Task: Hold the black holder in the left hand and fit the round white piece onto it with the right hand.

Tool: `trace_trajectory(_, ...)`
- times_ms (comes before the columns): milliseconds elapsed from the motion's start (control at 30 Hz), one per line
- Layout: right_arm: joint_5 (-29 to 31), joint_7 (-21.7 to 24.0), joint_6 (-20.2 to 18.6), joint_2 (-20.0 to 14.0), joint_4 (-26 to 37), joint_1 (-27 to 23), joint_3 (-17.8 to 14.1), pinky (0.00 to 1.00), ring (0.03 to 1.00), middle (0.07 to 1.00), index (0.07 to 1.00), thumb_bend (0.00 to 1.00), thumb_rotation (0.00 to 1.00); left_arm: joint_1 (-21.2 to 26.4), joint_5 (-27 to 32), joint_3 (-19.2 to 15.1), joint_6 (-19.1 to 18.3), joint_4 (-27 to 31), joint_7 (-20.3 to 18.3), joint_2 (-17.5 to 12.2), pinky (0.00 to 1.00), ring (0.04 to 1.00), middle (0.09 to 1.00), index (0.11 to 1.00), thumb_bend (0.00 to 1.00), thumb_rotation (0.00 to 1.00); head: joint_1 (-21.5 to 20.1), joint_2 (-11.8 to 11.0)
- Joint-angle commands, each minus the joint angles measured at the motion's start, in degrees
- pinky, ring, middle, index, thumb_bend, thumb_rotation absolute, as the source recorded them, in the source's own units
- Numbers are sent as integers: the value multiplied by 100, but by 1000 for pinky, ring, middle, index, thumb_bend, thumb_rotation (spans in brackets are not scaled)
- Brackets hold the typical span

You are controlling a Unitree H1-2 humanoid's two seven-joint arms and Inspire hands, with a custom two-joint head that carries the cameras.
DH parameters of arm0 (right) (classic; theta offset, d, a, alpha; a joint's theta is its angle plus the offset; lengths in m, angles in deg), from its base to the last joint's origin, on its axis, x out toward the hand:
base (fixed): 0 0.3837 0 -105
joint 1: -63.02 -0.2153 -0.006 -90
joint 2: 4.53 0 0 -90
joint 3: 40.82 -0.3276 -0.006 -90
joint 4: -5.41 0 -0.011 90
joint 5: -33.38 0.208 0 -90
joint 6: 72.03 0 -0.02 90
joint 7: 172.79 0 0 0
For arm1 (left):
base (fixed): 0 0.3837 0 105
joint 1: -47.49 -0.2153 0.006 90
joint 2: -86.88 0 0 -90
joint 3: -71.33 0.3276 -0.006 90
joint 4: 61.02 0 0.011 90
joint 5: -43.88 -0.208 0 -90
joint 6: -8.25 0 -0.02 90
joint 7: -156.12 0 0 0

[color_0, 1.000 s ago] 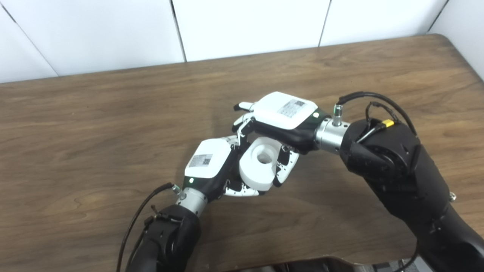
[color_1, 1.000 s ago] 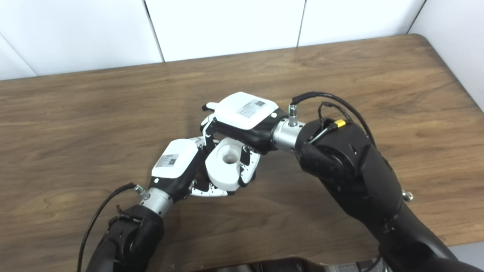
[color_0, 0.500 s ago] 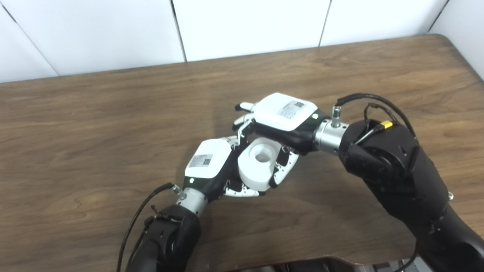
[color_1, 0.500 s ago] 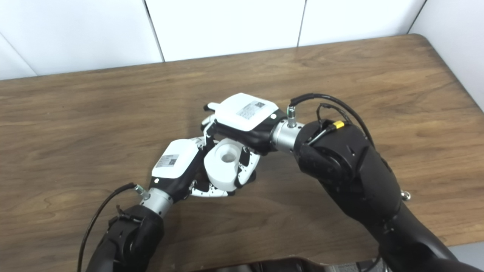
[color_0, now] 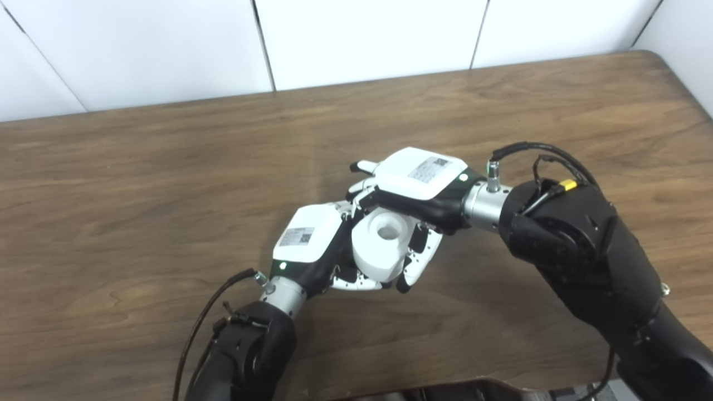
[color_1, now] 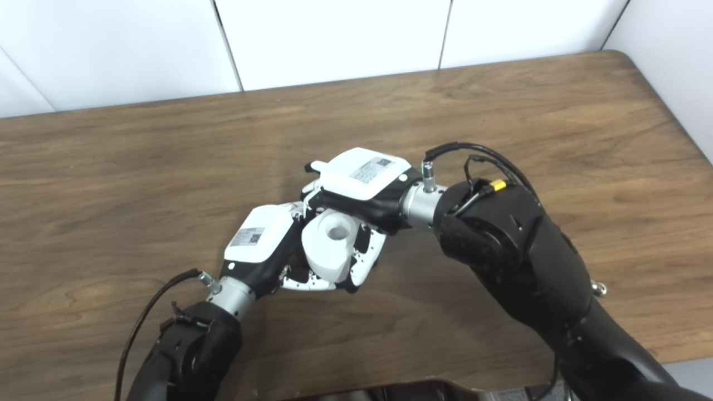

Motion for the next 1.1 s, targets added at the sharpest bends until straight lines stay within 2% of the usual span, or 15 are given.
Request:
trace_trajectory(0,-65,-10,56,-17,153,-231,-100,958,1000,892,767,1000,371,-45,-8,68,-139,-38,-303,-10,843,864,780,487,519,54,-1,-19)
trace_trajectory(467,-22,138,26,38,280,-417,-349,996,1000,917,805,1000,369,-20,-55,80,-127,-95,-336,-27,849,870,777,487,519,54,25,-42)
trace_trajectory(633,115,151,-46,54,386,-618,-526,989,1000,913,804,1000,356,-26,5,61,-73,-143,-270,-32,845,866,771,487,520,53,25,-43)
trace_trajectory(867,135,217,-46,35,410,-961,-591,983,1000,909,805,1000,387,-4,-15,68,-77,-162,-285,-40,844,867,768,486,519,52,37,-47)
trace_trajectory(1067,163,714,-480,20,647,-1326,-690,1000,1000,913,813,1000,376,-3,26,51,-48,-182,-264,-55,838,864,765,486,520,52,31,-47)
